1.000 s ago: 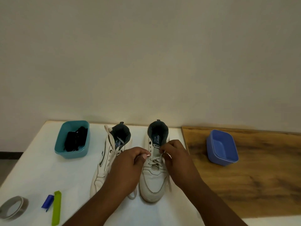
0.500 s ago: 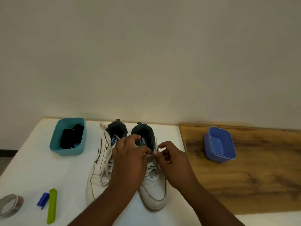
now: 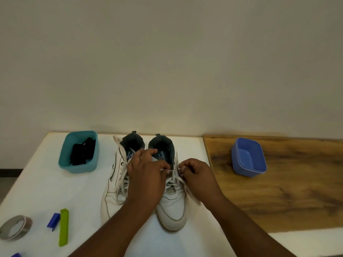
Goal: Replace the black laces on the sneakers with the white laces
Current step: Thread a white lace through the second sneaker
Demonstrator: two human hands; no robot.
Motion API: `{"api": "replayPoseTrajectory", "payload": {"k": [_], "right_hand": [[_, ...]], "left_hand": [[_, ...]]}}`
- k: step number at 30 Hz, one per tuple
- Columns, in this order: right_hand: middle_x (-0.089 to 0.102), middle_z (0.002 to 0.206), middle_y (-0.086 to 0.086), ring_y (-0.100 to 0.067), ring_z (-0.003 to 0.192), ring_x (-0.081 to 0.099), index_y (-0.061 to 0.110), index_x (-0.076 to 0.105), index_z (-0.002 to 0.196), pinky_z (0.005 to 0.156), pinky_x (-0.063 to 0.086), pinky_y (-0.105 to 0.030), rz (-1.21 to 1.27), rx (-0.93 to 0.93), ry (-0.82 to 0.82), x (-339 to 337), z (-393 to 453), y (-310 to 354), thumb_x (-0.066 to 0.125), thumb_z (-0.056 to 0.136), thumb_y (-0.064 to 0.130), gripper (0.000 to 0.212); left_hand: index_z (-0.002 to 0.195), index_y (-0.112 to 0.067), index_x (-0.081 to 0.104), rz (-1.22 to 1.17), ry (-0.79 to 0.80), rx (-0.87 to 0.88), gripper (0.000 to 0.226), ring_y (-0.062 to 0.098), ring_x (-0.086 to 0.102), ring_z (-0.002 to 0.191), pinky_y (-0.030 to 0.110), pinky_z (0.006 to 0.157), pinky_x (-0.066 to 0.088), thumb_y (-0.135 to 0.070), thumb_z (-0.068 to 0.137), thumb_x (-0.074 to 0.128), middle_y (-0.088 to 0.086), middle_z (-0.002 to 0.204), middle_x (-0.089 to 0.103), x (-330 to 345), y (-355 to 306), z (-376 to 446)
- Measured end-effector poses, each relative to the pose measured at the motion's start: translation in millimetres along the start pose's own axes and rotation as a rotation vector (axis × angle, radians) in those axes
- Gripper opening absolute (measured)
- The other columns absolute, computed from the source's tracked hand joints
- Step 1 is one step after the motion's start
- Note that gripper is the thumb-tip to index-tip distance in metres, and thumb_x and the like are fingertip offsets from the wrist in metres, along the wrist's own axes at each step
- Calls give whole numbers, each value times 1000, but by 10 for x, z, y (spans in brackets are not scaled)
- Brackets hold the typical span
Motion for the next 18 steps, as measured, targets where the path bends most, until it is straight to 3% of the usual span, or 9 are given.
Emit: {"api": "replayPoseTrajectory", "payload": {"k": [7,18], "right_hand": [[74,90,12,1,87,65,26,78,94,72,46,-7,23,19,66,34,-54,25,60,95,12,23],[76,87,11,-4,84,70,26,80,93,82,57,-26,12,15,85,33,-46,27,71,91,17,13]], "left_hand": [[90,-40,76,36,9,-1,7,23,30,139,45,110,23,-38,83,75,-9,137,53,-13,10,-10],[94,-42,75,49,17,-1,10,22,21,145,44,115,15,-41,85,73,-16,141,50,67,10,-10]]}}
Point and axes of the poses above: each hand's wrist, its own z-axis towards the middle knuckle, its own x-axis out of the palm, y = z × x, the point moved 7 cm from there along z, towards the middle knuckle
